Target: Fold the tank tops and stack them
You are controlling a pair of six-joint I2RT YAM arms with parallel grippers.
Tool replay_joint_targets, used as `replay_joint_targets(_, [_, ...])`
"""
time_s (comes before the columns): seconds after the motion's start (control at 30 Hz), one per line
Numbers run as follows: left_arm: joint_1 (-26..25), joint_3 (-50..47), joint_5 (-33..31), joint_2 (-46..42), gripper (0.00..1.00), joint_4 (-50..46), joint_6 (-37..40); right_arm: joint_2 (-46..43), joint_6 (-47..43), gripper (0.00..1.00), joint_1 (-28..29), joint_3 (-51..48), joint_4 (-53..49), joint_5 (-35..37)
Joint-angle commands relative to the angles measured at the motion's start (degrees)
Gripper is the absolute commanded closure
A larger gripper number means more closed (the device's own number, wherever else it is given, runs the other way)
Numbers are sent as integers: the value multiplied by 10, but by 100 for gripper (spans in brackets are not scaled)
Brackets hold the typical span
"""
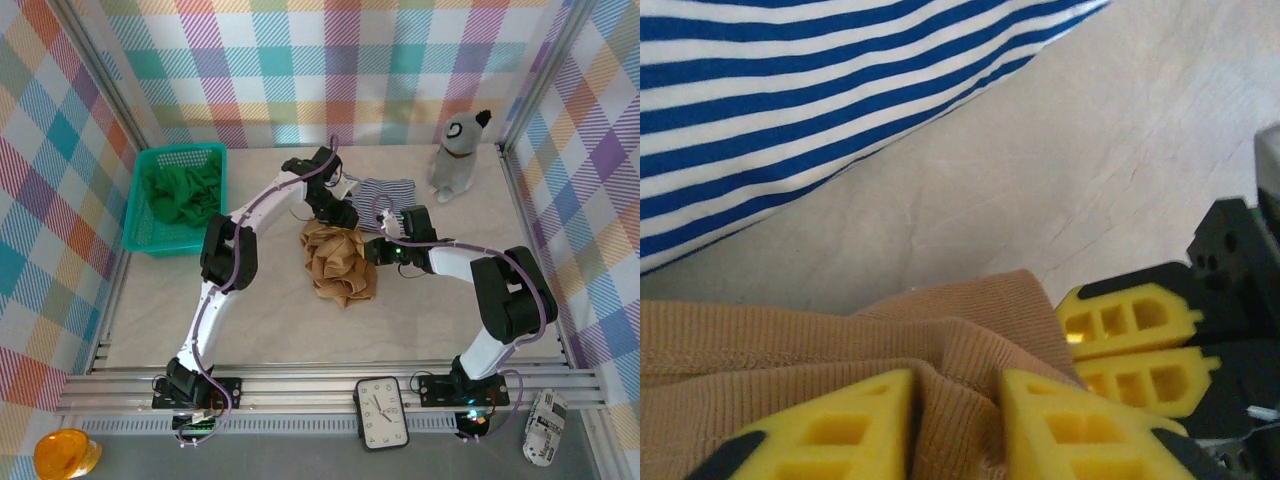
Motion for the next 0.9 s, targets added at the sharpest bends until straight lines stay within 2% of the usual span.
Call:
replay_joint_targets(0.0, [-8,38,27,11,88,-40,15,-22,-16,90,-4,8,-11,-8])
replay_joint_targets(0.07, [-8,44,24,14,99,-50,17,-29,-19,91,-4,9,-17,-6])
replay_joint_targets(0.1, [-8,44,17,11,100,-52,19,-34,-21,91,-4,8,-21,-4])
replay_joint_targets(0.4, [9,57,-91,-95,100,-3,-4,-132,-111,92,-11,57,-127,71])
replay_joint_targets(0.6, [8,119,-230,-188,100,-31,13,-153,-213,92,-11,188,-170,71])
replay_joint_targets(0.73, [10,186,-360,-235,100,-80,49,-105,-239,92,-9,332,-173,23])
replay_joint_targets(0.87, [17,226,-471,-272,100,-104,82,-46,-267,92,11,475,-174,9])
